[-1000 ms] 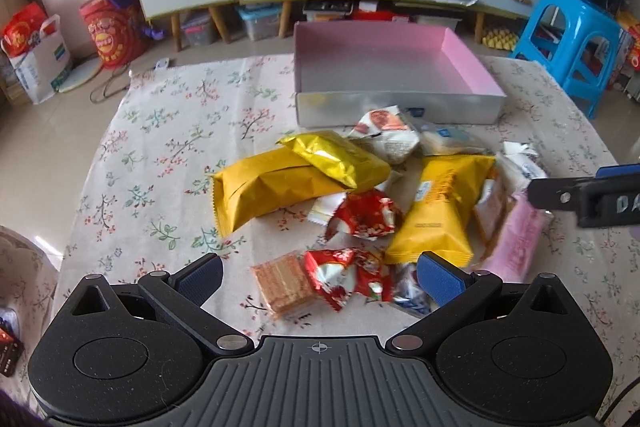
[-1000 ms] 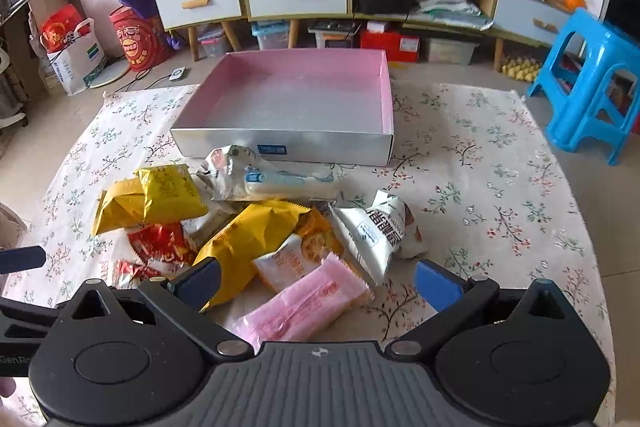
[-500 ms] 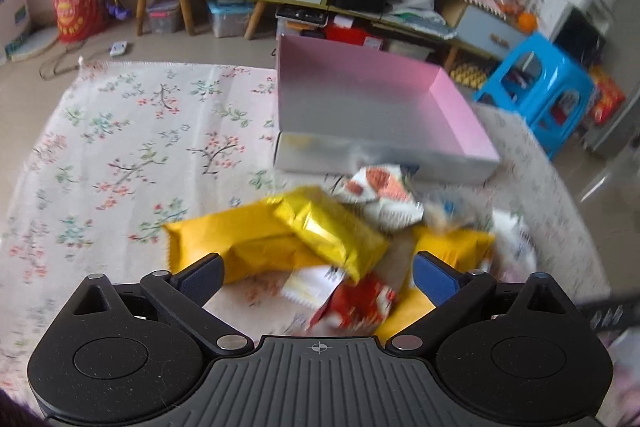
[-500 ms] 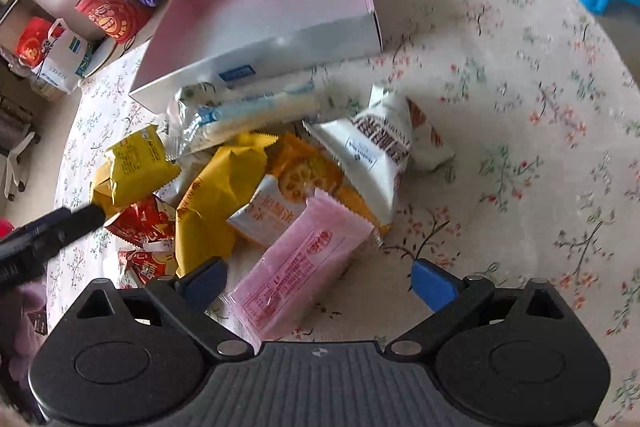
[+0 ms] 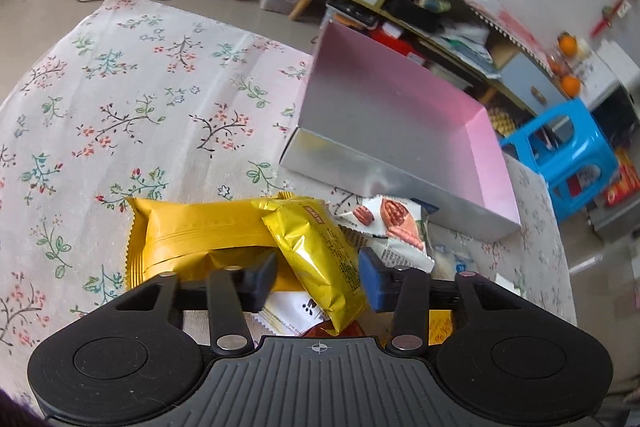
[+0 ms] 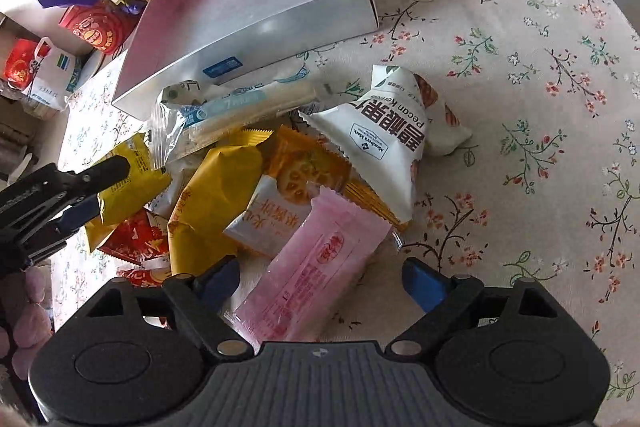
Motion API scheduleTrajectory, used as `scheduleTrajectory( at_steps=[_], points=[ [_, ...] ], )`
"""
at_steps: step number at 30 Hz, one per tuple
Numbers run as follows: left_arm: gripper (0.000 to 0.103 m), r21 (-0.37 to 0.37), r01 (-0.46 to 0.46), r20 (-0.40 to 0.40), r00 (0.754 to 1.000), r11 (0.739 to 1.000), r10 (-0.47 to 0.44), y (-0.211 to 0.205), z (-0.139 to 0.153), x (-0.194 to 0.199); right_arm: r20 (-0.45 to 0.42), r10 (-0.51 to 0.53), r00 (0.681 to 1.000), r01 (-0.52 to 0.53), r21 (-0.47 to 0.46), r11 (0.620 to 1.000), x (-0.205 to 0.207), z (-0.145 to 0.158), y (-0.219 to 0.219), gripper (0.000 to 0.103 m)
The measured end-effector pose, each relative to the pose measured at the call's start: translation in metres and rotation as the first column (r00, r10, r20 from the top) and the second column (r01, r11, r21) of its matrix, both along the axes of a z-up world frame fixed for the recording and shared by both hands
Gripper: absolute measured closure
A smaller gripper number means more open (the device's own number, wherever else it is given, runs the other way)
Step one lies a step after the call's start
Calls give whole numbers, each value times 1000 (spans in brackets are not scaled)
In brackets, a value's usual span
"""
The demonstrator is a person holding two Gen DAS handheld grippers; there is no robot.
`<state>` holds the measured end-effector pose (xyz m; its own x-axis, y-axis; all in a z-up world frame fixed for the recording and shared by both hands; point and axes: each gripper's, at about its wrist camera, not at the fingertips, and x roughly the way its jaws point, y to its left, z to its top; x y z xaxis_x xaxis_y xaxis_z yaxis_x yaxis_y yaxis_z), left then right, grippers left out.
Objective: Organize snacks
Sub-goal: 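Grasp the yellow packet with the left gripper while the right gripper grasps the pink bar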
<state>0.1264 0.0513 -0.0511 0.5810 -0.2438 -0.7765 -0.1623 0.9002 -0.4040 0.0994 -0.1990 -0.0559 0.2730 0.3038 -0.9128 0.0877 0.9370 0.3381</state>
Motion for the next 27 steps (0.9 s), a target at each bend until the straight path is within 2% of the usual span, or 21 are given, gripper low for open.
scheduleTrajectory(
  at_steps=[1, 2, 5, 7, 10, 15, 21, 27],
  points=[
    [71, -10, -5, 5, 1000, 1000, 5, 0, 0, 0, 6, 3, 1000, -3, -12, 1000, 0, 0, 2, 29],
    [77, -21, -11, 7, 1000, 1000, 11, 1, -1, 0, 13, 6, 1000, -6, -27, 1000, 0, 1, 4, 31],
    [80, -29, -22, 10, 1000, 999, 23, 1, -3, -2, 37, 11, 999, -9, -42, 999, -2, 3, 5, 47],
    [81, -30, -20, 11, 1000, 999, 21, 1, -3, -4, 46, -2, 999, 3, -35, 999, -3, 2, 2, 64],
    [84, -38, -12, 9, 1000, 999, 12, 1, -1, -5, 45, -34, 998, 35, -14, 999, -5, 1, -4, 80],
    [84, -54, -10, 14, 1000, 999, 11, 3, 5, -10, 17, -79, 997, 78, 80, 994, -7, 2, -15, 80],
    [85, -79, 3, 23, 1000, 997, -2, 6, 18, -21, 43, -98, 994, 90, 145, 985, -16, 20, -19, 80],
    [85, -102, -8, 79, 997, 995, 17, 11, 36, -33, 82, -140, 987, 117, 238, 964, -18, 42, -28, 80]
  ],
)
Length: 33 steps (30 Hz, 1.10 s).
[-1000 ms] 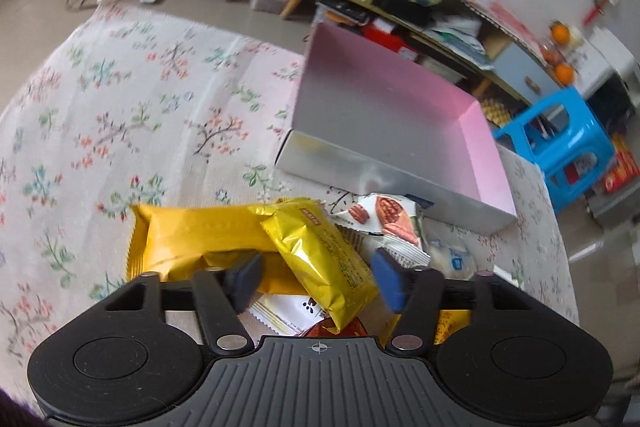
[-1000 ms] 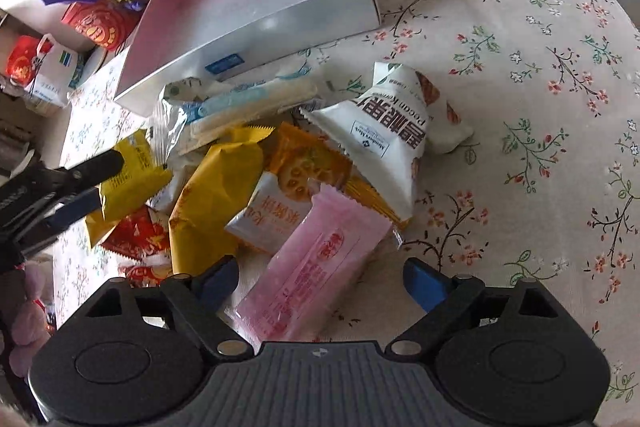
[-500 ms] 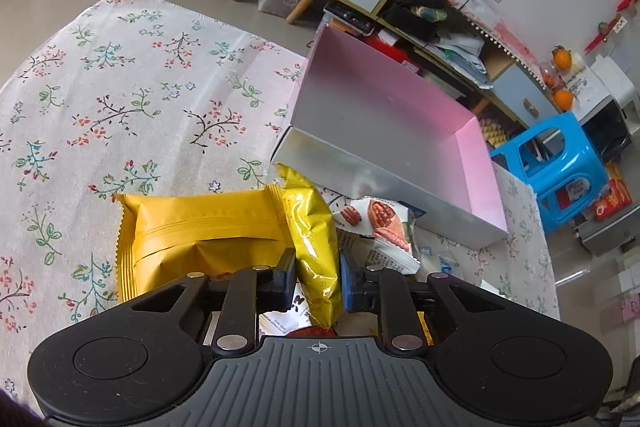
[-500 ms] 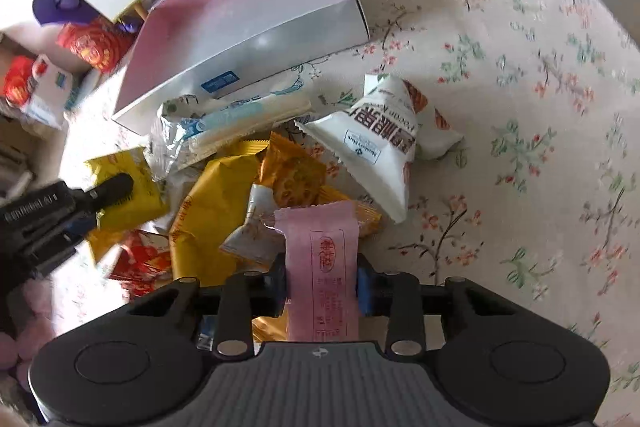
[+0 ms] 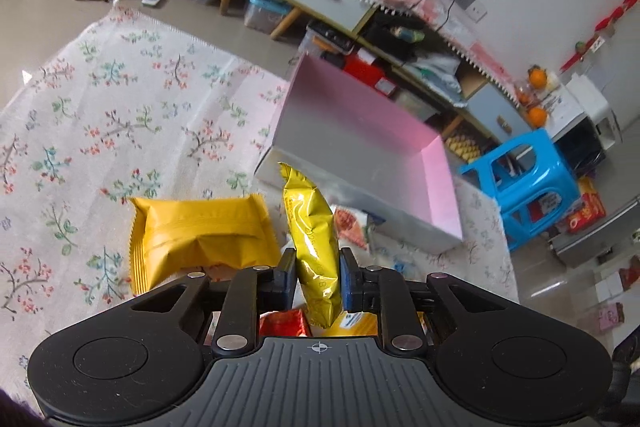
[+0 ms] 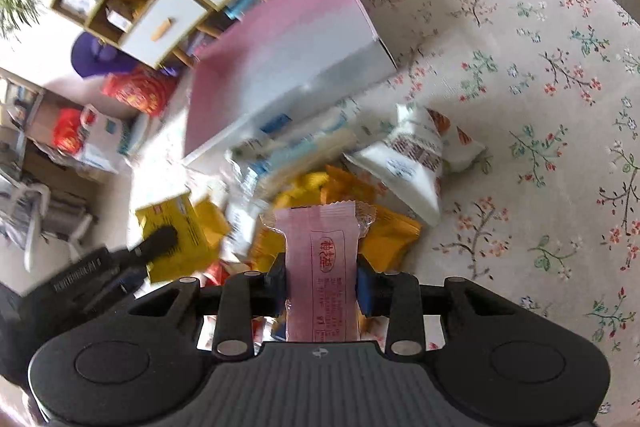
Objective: Organize snacks
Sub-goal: 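Grasp the yellow packet with the left gripper while the right gripper grasps the pink bar, then lower the yellow packet into the box with the left gripper while the right drops the pink bar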
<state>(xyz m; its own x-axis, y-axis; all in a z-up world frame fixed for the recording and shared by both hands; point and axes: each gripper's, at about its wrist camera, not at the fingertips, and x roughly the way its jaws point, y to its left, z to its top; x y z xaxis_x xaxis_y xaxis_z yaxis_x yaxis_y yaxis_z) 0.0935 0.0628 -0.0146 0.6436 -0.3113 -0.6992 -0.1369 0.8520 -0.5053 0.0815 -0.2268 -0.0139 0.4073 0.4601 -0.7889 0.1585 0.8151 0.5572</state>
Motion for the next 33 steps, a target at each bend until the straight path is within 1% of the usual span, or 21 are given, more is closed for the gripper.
scheduleTrajectory(
  at_steps=[3, 6, 8, 10, 12, 15, 18, 21, 23, 25, 27, 28, 31, 33],
  points=[
    [85, -10, -10, 29, 1000, 1000, 10, 1, 10, 3, 23, -19, 1000, 19, 25, 1000, 7, 11, -4, 80],
    [85, 27, -9, 69, 998, 1000, 8, -2, 20, 12, 30, -73, 997, 71, 81, 994, 17, 17, -10, 80],
    [85, 57, 3, 77, 997, 998, -7, -5, 24, 24, 37, -106, 994, 101, 107, 989, 27, 21, -17, 80],
    [84, 59, 15, 81, 996, 998, -20, -8, 26, 40, 53, -138, 989, 131, 123, 984, 42, 24, -22, 80],
    [84, 66, 31, 89, 995, 997, -36, -11, 26, 56, 72, -160, 985, 149, 142, 979, 58, 25, -25, 80],
    [84, 102, 41, 113, 992, 994, -53, -17, 23, 78, 98, -181, 978, 167, 138, 976, 77, 21, -23, 80],
    [84, 117, 58, 124, 990, 991, -73, -22, 9, 94, 111, -205, 972, 187, 158, 970, 95, 8, -20, 80],
    [84, 125, 46, 94, 994, 991, -58, -24, -5, 109, 119, -222, 968, 194, 212, 958, 109, -6, -23, 80],
    [84, 122, 41, 81, 995, 992, -51, -25, -12, 119, 136, -234, 963, 199, 230, 953, 115, -8, -28, 80],
    [84, 136, 41, 72, 996, 990, -51, -28, -16, 126, 165, -249, 954, 204, 248, 947, 119, -9, -32, 80],
    [84, 160, 44, 52, 997, 986, -53, -31, -22, 132, 197, -261, 945, 209, 250, 945, 125, -12, -35, 80],
    [84, 169, 46, 29, 998, 985, -51, -32, -26, 135, 207, -266, 942, 211, 252, 944, 128, -15, -36, 80],
    [84, 195, 49, -33, 998, 980, -44, -35, -39, 137, 210, -273, 939, 215, 261, 941, 134, -26, -42, 80],
    [84, 205, 55, -38, 998, 977, -48, -35, -43, 135, 214, -273, 938, 218, 250, 943, 137, -29, -43, 80]
  ],
)
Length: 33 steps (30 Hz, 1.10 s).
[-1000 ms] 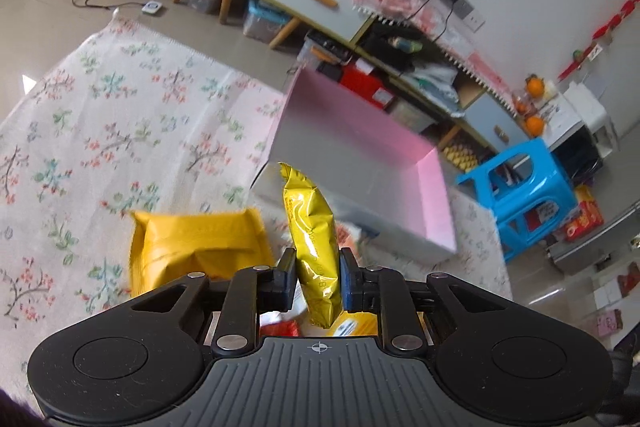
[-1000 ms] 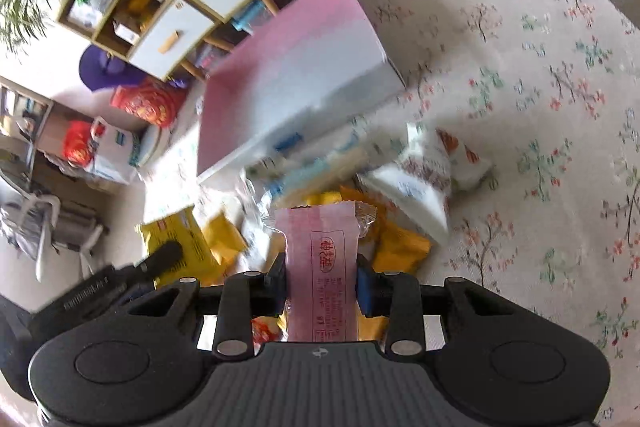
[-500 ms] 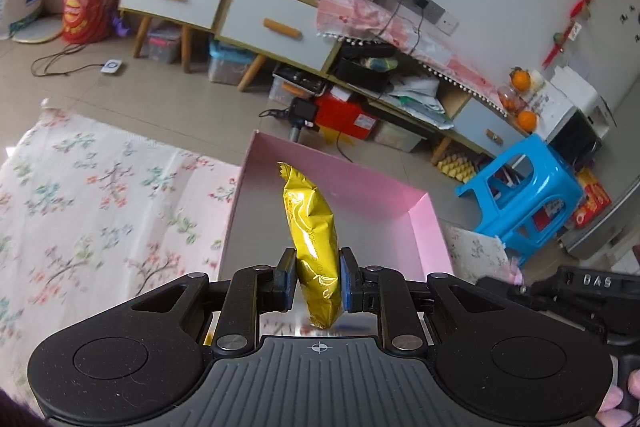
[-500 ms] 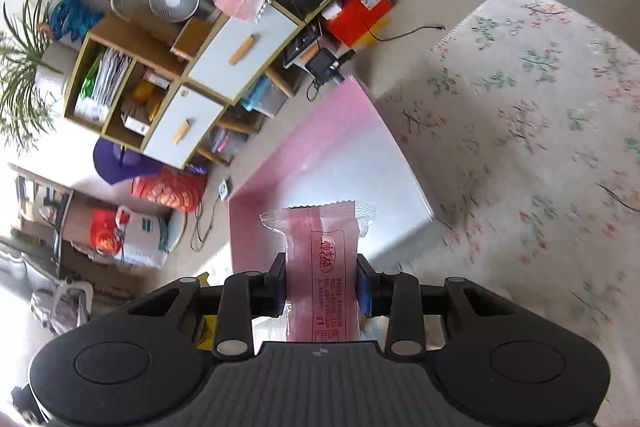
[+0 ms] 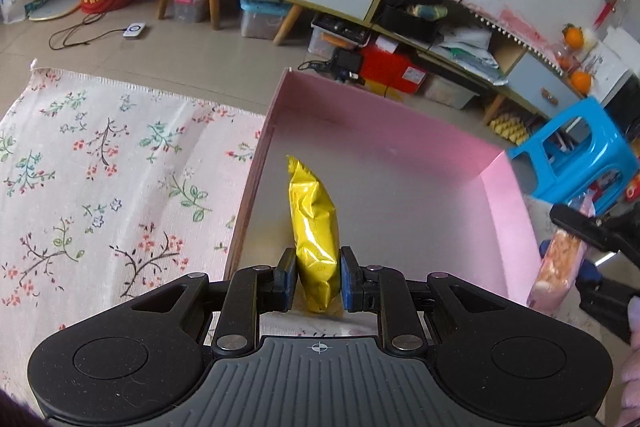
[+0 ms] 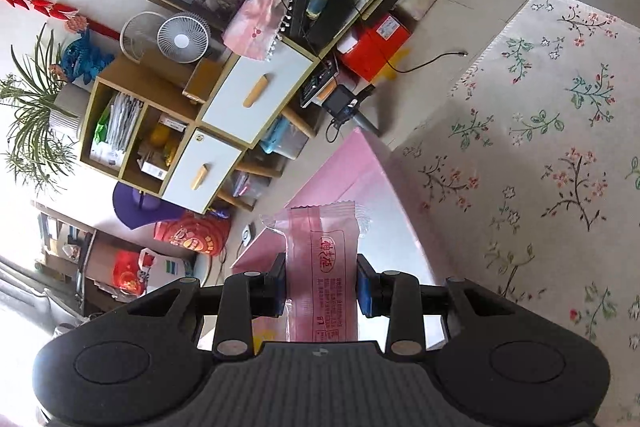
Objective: Organize snacks
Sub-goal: 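Lower the yellow packet into the box with the left gripper while the right drops the pink bar, then withdraw both open grippers from the box back toward the snack pile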
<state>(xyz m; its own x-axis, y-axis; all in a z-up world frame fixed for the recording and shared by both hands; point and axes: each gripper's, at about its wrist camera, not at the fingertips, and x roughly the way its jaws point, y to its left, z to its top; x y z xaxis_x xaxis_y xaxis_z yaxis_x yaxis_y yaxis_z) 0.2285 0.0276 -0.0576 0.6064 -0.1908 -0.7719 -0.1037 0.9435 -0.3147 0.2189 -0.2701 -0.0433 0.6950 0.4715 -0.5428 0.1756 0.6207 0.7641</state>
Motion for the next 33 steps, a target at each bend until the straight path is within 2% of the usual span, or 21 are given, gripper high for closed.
scheduleTrajectory(
  at_steps=[6, 11, 14, 15, 16, 18, 21, 24, 26, 33],
  points=[
    [84, 20, 8, -17, 1000, 1000, -7, -1, 1, -6, 5, 21, 1000, -21, -3, 1000, 3, -5, 1, 79],
    [84, 23, 10, -42, 999, 1000, -9, -4, 4, -9, 9, 54, 999, -53, -38, 998, 3, -4, 7, 75],
    [80, 62, 34, -22, 999, 998, -33, -7, 6, -10, 4, 65, 998, -65, -32, 997, 2, -5, 8, 69],
    [78, 73, 42, -18, 999, 996, -40, -8, 7, -11, 3, 69, 998, -69, -28, 997, 1, -5, 8, 60],
    [76, 76, 45, -14, 999, 996, -44, -9, 8, -12, 6, 68, 998, -68, -26, 997, 0, -4, 8, 51],
    [58, 66, 45, 4, 999, 997, -45, -8, 12, -15, 16, 68, 998, -67, -25, 997, -2, -1, 8, 42],
    [39, 55, 45, 40, 998, 997, -47, -7, 20, -24, 18, 71, 997, -70, -33, 997, -6, 3, 7, 36],
    [35, 51, 51, 45, 998, 997, -53, -7, 26, -34, 1, 65, 998, -65, -41, 997, -13, 9, 6, 28],
    [28, 50, 57, 58, 997, 997, -60, -8, 30, -42, 3, 73, 997, -72, -55, 996, -19, 16, 7, 25],
    [18, 55, 98, 94, 990, 994, -103, -11, 46, -74, 10, 124, 992, -119, -206, 971, -45, 42, 14, 21]
  ],
)
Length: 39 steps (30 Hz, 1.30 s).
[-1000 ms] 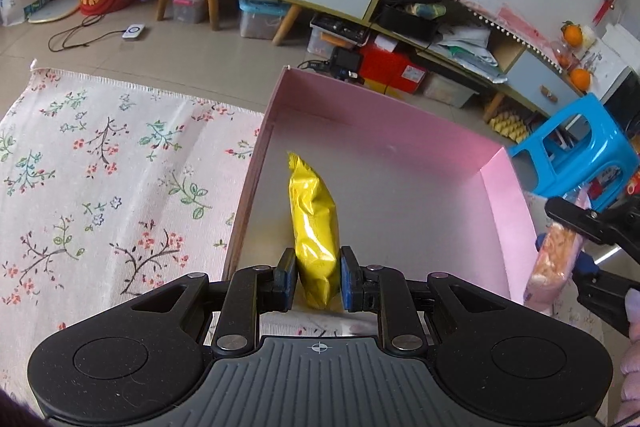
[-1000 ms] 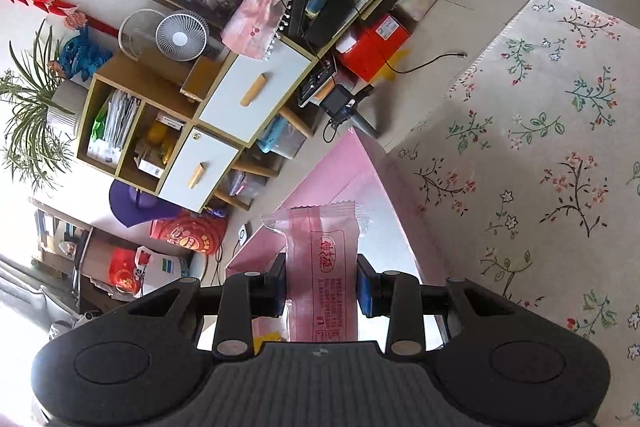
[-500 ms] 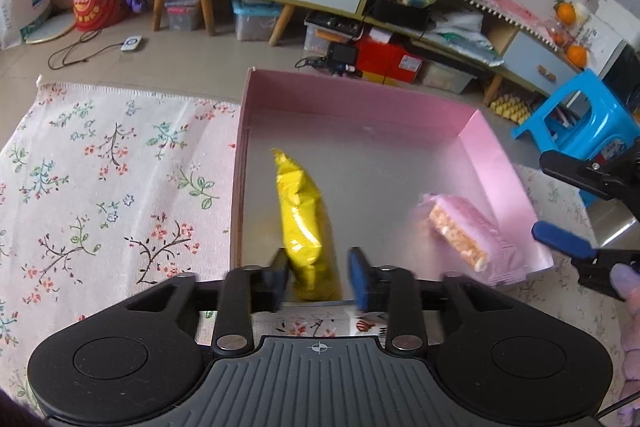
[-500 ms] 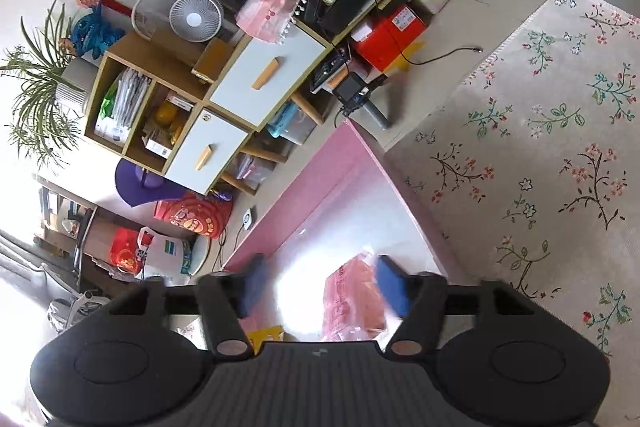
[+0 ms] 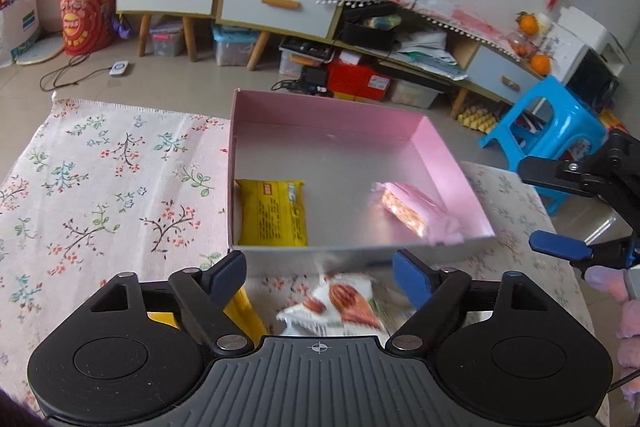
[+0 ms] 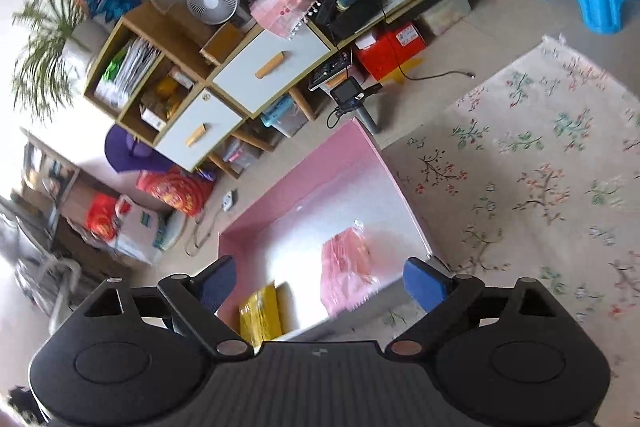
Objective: Organize snacks
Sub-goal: 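Withdraw both open grippers from the box back toward the snack pile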
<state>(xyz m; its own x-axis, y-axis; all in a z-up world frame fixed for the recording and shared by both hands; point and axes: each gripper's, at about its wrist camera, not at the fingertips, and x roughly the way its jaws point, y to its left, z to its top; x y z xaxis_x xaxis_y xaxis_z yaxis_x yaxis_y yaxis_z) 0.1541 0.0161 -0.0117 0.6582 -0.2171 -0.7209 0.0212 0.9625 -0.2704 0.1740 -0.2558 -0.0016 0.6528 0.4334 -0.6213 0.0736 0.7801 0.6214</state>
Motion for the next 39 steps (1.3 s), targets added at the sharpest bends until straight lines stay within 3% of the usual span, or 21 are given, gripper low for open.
scheduleTrajectory(
  at_steps=[13, 24, 29, 39],
  points=[
    [8, 57, 54, 0, 999, 997, -54, 3, 6, -67, 9, 70, 997, -68, -179, 981, -60, 20, 20, 13],
    [4, 98, 57, 14, 998, 994, -59, 21, -12, -103, 48, 112, 993, -95, -264, 960, -106, 4, 39, 11],
    [4, 78, 61, -3, 998, 995, -61, 35, -20, -115, 75, 159, 984, -125, -338, 933, -122, -7, 46, 10],
    [4, 121, 122, 100, 986, 985, -134, 50, -44, -143, 177, 231, 957, -133, -443, 887, -148, -23, 45, 9]
  ],
)
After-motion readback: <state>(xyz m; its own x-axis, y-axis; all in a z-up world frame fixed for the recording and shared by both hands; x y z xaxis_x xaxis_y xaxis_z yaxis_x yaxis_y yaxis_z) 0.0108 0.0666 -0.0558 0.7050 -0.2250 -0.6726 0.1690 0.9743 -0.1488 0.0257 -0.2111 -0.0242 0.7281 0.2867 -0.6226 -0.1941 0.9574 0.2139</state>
